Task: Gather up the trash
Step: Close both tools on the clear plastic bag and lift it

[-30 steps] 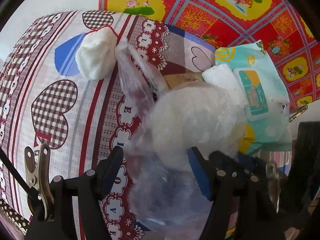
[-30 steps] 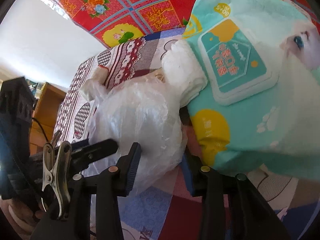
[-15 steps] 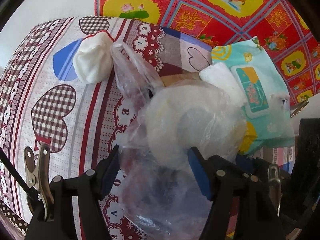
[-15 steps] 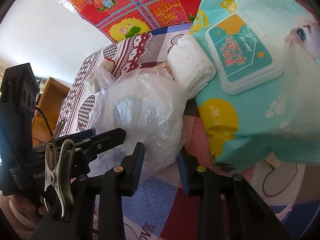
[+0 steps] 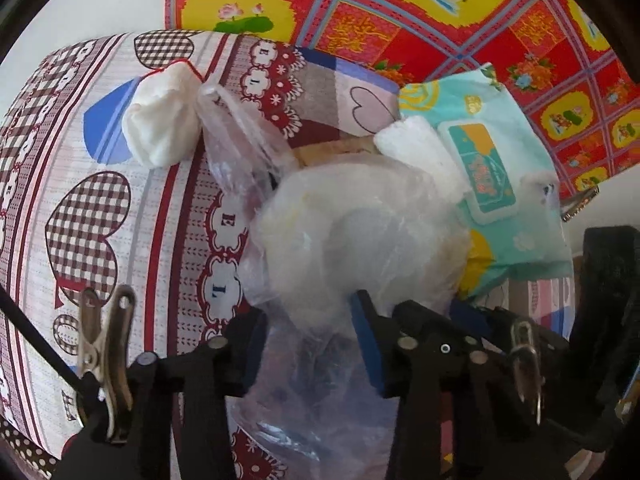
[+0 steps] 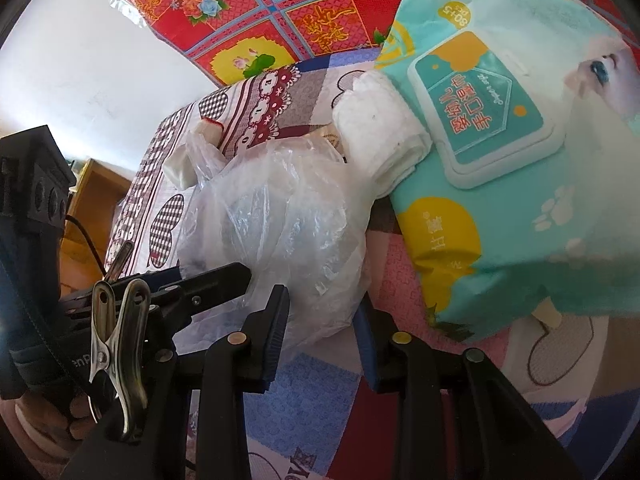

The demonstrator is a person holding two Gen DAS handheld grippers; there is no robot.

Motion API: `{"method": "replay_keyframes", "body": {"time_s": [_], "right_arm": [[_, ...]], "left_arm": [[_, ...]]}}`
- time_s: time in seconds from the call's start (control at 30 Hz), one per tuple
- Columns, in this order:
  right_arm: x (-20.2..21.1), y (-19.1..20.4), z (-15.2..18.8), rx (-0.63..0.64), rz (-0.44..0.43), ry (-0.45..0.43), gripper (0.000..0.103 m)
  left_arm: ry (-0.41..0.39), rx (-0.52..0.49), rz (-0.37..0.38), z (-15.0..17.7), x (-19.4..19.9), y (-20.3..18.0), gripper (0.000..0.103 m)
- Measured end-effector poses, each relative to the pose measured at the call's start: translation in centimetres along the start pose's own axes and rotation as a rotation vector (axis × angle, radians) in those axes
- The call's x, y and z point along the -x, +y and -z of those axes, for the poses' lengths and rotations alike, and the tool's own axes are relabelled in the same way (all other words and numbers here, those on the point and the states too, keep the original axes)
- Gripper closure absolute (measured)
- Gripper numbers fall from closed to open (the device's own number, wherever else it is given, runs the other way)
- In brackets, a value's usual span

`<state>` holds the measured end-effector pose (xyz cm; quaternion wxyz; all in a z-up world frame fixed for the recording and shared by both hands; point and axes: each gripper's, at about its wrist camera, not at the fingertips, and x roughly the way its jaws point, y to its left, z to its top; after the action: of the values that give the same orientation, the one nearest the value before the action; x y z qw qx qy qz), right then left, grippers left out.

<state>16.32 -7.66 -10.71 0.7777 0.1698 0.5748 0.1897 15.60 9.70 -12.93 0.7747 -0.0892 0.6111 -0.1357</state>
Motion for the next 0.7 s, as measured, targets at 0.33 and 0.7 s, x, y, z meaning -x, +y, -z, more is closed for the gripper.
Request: {"method": "replay_keyframes", "body": {"time_s": [0.33, 0.7], "right_arm": [[1.2, 1.4, 0.4, -0.007, -0.013, -0.028, 0.085], [2.6, 3.1, 0.6, 0.002, -0.033, -0.062, 0.087]], "left_arm": [[-0.014, -0.04, 0.027, 0.9, 2.5, 0.4, 0.073], [-0.04, -0.029, 0.06, 0.8, 4.8, 1.7, 0.073]]}}
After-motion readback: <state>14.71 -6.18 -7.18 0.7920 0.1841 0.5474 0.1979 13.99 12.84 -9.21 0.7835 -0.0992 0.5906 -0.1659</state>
